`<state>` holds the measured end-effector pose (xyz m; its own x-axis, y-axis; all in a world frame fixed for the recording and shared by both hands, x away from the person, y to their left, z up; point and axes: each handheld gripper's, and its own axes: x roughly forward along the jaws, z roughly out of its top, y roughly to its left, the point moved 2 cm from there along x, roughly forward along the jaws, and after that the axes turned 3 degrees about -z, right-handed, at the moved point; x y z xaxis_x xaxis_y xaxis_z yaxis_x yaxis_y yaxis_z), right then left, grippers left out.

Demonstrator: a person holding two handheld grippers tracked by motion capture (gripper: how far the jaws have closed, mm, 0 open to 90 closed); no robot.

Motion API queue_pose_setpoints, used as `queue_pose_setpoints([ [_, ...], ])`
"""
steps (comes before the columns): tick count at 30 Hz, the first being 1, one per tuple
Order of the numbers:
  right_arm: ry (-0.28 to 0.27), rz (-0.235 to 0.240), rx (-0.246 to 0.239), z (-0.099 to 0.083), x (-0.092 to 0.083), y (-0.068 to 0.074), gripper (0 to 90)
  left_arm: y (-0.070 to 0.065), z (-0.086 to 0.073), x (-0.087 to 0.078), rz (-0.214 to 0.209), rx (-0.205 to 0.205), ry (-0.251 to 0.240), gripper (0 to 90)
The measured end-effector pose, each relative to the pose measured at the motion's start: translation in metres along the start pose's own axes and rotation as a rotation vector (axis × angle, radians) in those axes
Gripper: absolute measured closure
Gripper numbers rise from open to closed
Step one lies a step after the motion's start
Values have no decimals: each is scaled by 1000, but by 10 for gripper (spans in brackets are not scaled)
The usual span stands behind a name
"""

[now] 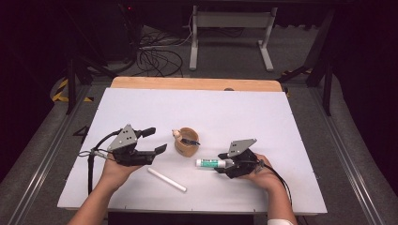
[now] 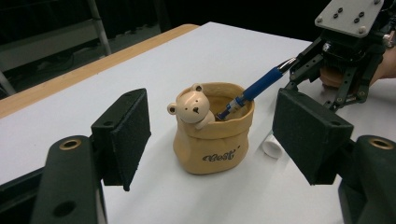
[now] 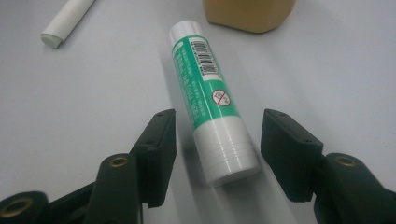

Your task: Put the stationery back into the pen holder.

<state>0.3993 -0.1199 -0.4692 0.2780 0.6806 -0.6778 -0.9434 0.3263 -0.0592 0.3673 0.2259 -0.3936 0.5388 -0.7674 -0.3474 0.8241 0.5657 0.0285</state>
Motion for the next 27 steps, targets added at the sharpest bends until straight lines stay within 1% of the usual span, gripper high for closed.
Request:
queue_pose_setpoints([
  [1,2,1,1,-1,1,0,472,-1,0,0,-5,-7,2,283],
  [3,9,6,4,-1,2,0,486,0,-1,1,-4,-4,3,283],
  [6,-1,8,7,-3,2,-1,496,0,-1,1,-3,-1,4,283],
  [14,-20,16,-20,-5,1,1,563,0,-2,2,-7,-6,7,283],
  [20,-20,28,-37,-6,0,3,640,0,-2,2,-8,-7,8,283],
  [27,-12,25,-61,-3,-3,6,652,0,-2,2,-13,-6,7,286],
])
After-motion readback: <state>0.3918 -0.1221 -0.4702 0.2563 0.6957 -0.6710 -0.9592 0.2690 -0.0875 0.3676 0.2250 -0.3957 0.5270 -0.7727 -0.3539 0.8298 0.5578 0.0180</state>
